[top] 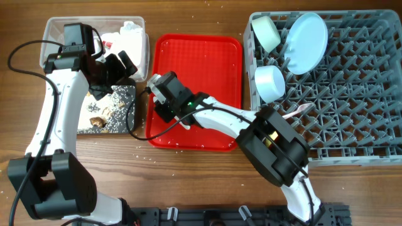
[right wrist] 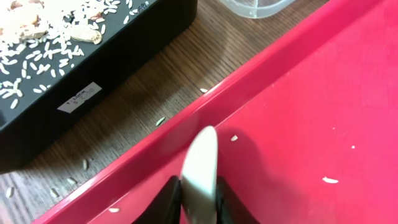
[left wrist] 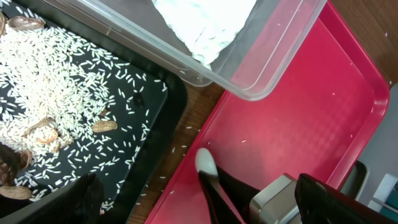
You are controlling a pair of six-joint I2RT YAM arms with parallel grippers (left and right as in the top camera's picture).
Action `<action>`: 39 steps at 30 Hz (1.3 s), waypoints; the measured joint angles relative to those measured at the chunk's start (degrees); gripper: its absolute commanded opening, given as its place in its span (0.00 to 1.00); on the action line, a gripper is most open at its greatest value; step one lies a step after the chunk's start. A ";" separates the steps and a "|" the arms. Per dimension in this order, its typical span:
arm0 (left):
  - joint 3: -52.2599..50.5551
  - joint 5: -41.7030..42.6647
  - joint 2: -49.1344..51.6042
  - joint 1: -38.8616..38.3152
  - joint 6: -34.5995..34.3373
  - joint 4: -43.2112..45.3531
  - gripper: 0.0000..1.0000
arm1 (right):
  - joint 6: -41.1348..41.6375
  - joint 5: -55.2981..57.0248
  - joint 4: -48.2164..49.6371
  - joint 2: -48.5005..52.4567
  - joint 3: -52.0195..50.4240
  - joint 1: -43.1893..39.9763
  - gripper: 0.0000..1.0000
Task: Sort waste into correct bins and load items into the dishwasher rack
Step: 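Reach the right gripper to the white spoon and grasp it, then carry the spoon into the rack and release it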
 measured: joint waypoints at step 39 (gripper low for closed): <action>0.00 0.02 0.00 0.00 0.00 0.09 1.00 | 13.97 6.27 -38.29 -51.43 -8.04 -45.22 1.00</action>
